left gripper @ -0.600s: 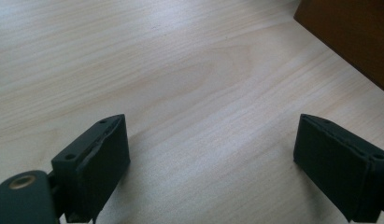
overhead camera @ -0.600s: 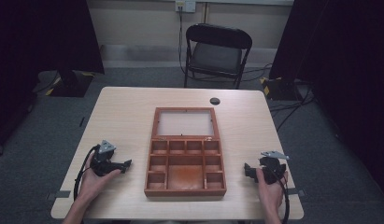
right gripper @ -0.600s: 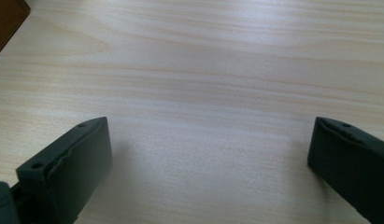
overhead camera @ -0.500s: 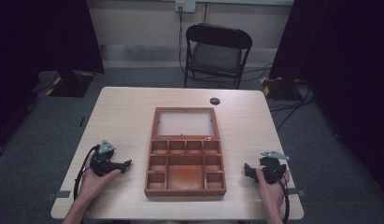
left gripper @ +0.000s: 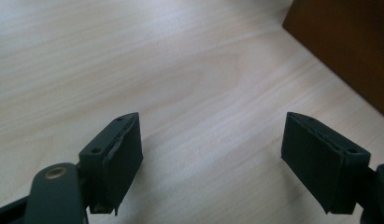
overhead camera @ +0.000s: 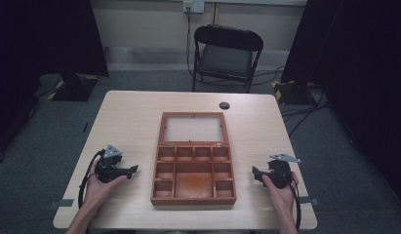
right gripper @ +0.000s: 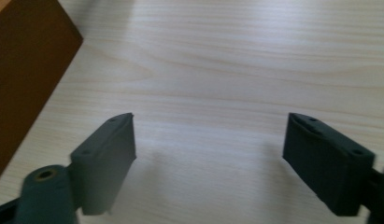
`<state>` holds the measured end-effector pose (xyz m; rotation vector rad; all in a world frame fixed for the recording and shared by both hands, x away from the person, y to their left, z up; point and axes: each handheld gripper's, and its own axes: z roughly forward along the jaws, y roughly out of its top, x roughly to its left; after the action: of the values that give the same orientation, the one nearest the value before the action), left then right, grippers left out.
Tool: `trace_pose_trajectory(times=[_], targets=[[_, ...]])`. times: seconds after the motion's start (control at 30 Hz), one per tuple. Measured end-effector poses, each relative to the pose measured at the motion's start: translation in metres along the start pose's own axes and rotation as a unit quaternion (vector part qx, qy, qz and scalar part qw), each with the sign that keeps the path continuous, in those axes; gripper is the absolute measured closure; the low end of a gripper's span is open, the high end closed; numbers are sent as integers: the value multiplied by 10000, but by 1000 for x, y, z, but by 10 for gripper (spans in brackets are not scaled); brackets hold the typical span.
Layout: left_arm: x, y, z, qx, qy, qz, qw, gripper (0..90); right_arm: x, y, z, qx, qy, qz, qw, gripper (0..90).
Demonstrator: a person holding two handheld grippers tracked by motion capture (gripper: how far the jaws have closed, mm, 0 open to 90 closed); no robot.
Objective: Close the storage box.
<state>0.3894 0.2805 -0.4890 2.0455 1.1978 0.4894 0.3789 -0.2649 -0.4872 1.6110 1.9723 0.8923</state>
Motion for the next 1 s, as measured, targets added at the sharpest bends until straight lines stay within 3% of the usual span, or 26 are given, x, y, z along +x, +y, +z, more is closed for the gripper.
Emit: trace_pose_trajectory(times=[0.07,0.17,0.2,0.3,0.47,0.57,0.63,0.73,0.77,1.0], targets=[[-5,5,-4,-31,-52,54,10000,206,4,5,2,108,198,-62,9997,146],[-10,7,-5,-55,-114,162,9998,214,6,8,2,166,112,-140,9997,152],[-13,8,-6,-49,-103,198,9997,216,7,11,3,10,102,-150,9998,151],[-16,14,-7,-84,-133,250,9996,218,9,20,4,-25,167,-209,9996,160],[-15,26,-8,-250,-99,117,9996,227,14,36,4,-209,337,-238,9989,191],[-14,33,-7,-296,-104,25,9995,234,22,46,7,-273,419,-383,9980,197],[-12,37,-6,-351,-234,-72,9991,236,28,52,9,-212,535,-479,9972,216],[-9,42,-5,-422,-248,-113,9987,258,35,60,12,-227,778,-540,9952,226],[-7,44,-3,-300,-289,-121,9991,266,40,65,13,-231,800,-598,9947,230],[1,54,-1,-443,-322,-253,9982,306,45,86,21,-280,924,-604,9935,240]])
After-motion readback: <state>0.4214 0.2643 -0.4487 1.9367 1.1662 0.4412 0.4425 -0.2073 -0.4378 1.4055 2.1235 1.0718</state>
